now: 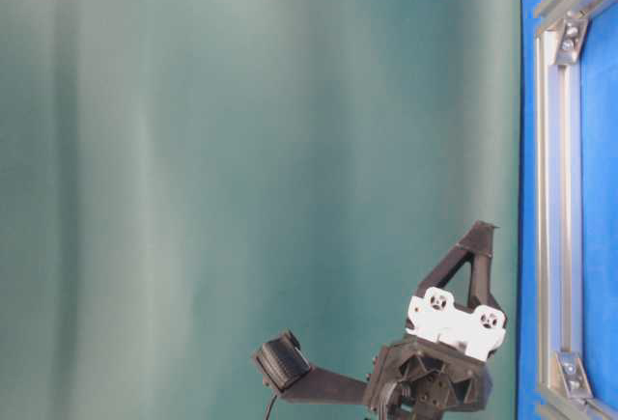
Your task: Insert the wire through the string loop located on the right side.
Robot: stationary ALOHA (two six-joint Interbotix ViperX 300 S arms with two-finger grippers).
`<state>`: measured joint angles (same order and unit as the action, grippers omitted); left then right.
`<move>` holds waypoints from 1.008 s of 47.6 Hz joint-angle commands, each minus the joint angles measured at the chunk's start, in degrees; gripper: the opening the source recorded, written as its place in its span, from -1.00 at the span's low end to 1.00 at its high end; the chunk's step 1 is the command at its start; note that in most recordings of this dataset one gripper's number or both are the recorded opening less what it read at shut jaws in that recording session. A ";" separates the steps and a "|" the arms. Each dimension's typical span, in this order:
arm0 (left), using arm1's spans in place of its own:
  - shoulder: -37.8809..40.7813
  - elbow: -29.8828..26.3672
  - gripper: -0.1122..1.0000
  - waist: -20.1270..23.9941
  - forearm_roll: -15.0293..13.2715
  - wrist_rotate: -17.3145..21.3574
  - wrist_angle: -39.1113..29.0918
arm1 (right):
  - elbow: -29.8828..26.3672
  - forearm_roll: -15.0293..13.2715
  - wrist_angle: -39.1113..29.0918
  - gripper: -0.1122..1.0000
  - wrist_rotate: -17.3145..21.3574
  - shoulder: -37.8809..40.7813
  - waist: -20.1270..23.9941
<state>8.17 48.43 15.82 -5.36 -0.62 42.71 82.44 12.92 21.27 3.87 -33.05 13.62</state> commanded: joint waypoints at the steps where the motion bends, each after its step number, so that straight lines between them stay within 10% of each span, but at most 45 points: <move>1: -1.76 -1.05 -0.80 -0.18 0.18 -0.09 0.26 | -1.05 0.09 0.62 -0.87 0.09 0.44 -0.09; 48: -1.85 -1.14 -0.80 -1.49 0.26 0.00 1.67 | -11.87 0.88 12.92 -0.87 0.09 22.50 -0.62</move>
<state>8.17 48.43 14.77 -5.27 -0.62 43.51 71.46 13.62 33.49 3.87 -10.28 13.27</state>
